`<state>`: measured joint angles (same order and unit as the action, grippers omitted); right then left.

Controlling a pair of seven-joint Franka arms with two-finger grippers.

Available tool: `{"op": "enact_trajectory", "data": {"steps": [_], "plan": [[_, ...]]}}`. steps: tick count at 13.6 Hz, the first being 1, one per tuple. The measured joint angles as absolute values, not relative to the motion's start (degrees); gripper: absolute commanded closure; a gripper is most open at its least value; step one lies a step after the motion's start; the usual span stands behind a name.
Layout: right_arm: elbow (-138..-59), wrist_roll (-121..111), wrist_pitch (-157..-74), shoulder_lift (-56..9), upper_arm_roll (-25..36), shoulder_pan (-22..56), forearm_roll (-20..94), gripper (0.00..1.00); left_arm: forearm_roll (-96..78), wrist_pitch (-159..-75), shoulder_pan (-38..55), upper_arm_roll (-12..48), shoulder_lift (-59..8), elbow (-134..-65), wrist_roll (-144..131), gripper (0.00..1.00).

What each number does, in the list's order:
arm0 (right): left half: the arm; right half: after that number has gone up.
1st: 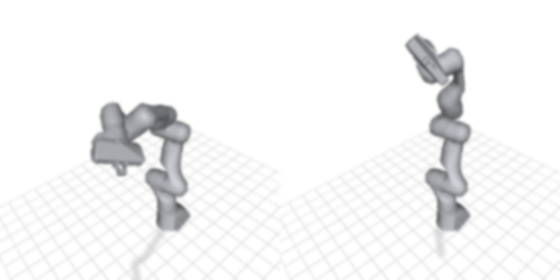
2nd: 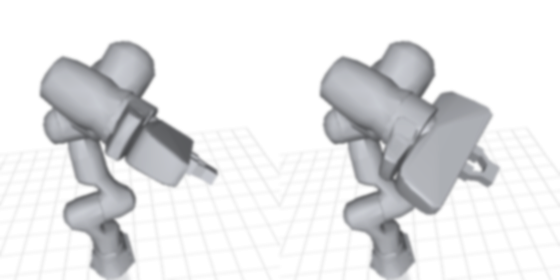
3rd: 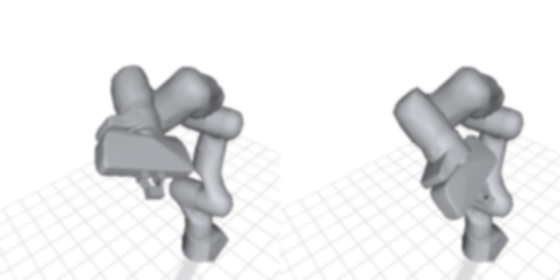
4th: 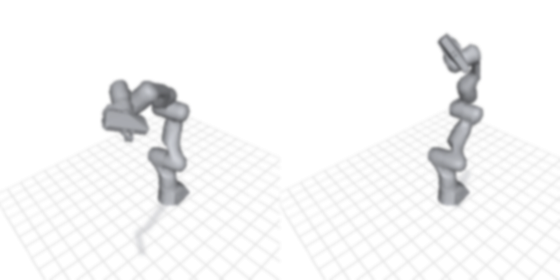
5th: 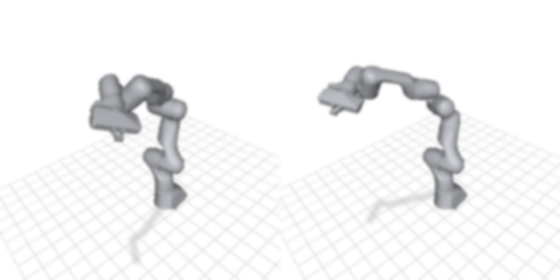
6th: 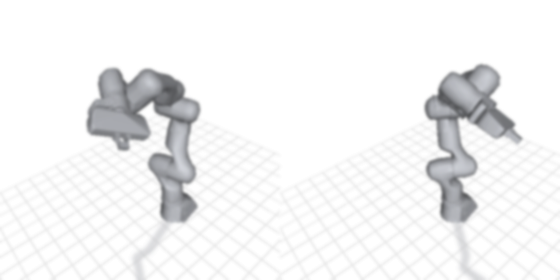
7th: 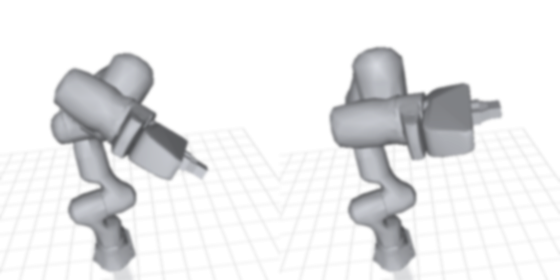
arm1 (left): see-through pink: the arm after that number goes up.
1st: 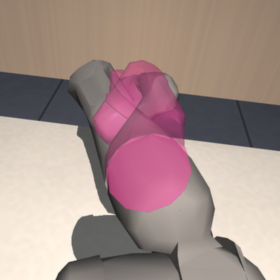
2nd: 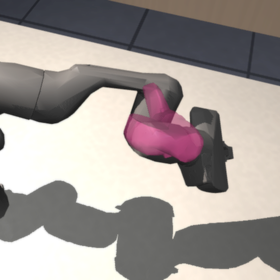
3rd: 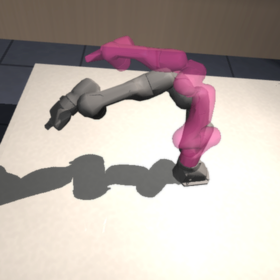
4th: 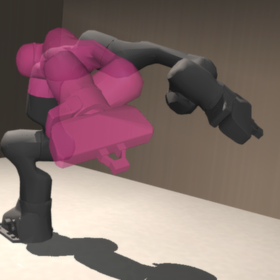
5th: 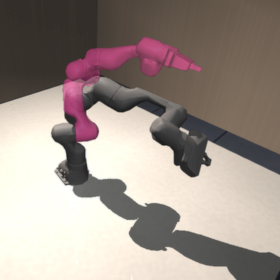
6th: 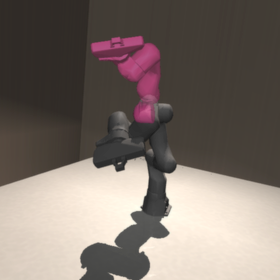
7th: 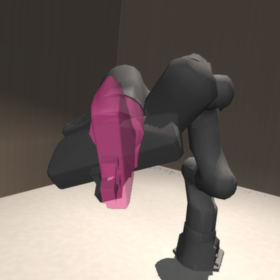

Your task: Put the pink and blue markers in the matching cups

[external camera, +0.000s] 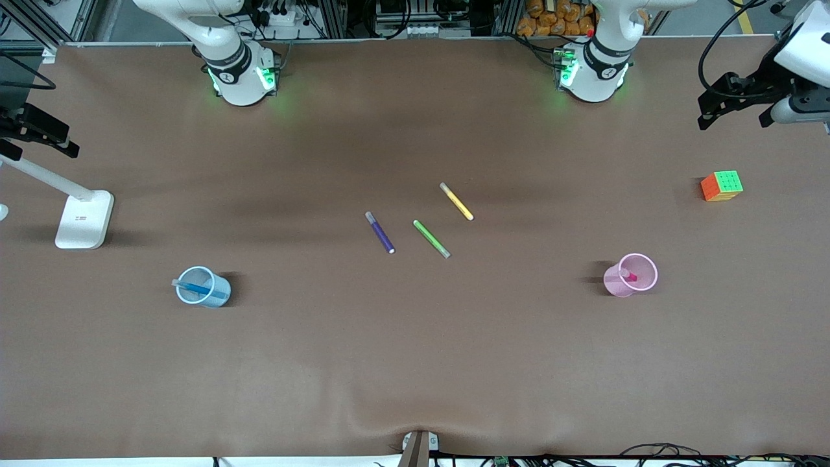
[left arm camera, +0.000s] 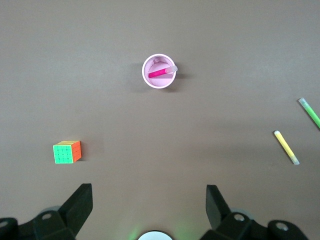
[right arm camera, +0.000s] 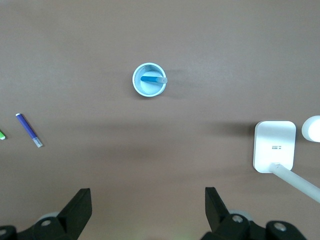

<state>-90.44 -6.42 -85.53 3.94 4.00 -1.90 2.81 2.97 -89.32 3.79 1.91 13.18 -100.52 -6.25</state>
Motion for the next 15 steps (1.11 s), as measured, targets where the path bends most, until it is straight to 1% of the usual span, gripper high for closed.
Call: {"op": "enact_trajectory", "data": {"steps": [3,7,15], "plan": [[-90.53,-6.43,-85.53,3.94,4.0,-1.9,2.81,0.0,2.89,-88.32,3.75,1.92,13.04,-100.05,-6.05,0.0],[-90.54,-6.43,-85.53,3.94,4.0,-1.9,2.81,0.0,2.78,-83.85,3.75,1.93,11.2,-95.74,-5.55,0.0],[-90.59,-6.45,-85.5,3.95,4.0,-1.9,2.81,0.0,2.79,-82.91,3.72,2.31,9.96,-94.23,-4.51,0.0]]}}
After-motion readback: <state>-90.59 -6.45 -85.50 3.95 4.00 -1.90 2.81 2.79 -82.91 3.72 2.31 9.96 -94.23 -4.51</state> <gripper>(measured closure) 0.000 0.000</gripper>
